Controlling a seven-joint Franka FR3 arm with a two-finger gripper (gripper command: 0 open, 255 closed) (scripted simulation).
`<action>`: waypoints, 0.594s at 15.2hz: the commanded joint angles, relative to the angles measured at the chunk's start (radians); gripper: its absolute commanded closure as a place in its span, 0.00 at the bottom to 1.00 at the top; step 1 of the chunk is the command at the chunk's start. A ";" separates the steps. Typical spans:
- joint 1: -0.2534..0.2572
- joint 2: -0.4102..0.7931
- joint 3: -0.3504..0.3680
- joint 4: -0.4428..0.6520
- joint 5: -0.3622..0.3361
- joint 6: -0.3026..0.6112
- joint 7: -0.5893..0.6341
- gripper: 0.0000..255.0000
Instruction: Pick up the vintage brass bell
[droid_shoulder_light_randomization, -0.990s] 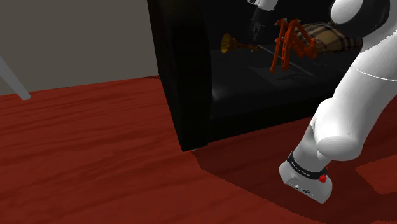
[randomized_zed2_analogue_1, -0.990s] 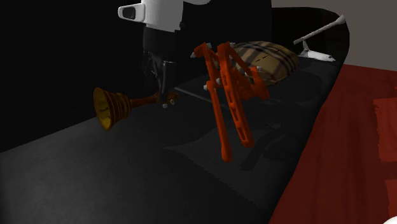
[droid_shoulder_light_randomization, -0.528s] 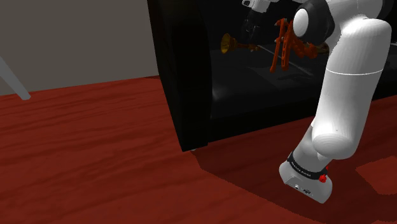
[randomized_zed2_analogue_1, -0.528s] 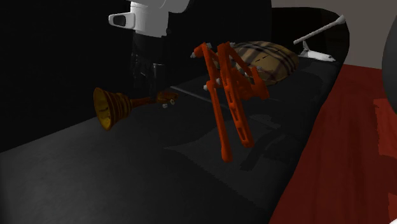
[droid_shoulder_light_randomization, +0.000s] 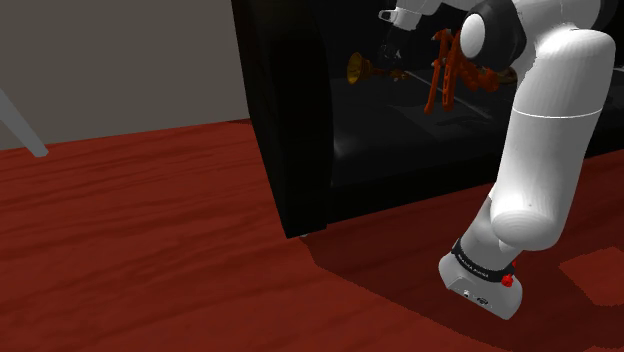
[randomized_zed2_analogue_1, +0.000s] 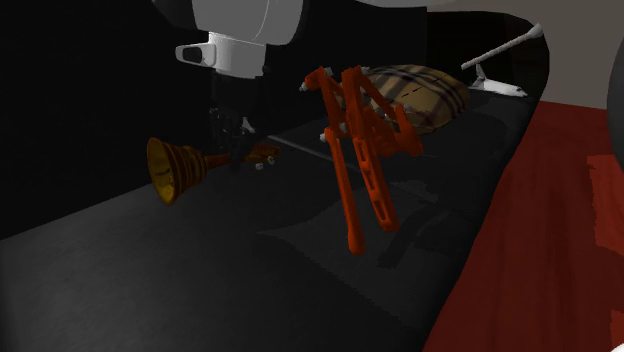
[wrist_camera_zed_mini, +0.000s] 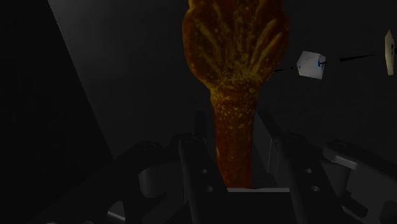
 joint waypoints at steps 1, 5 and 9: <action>0.000 0.001 0.000 -0.001 0.001 0.001 0.000 1.00; -0.001 0.002 0.000 0.000 0.001 0.001 -0.001 1.00; 0.000 -0.003 -0.001 0.010 -0.003 -0.011 0.004 1.00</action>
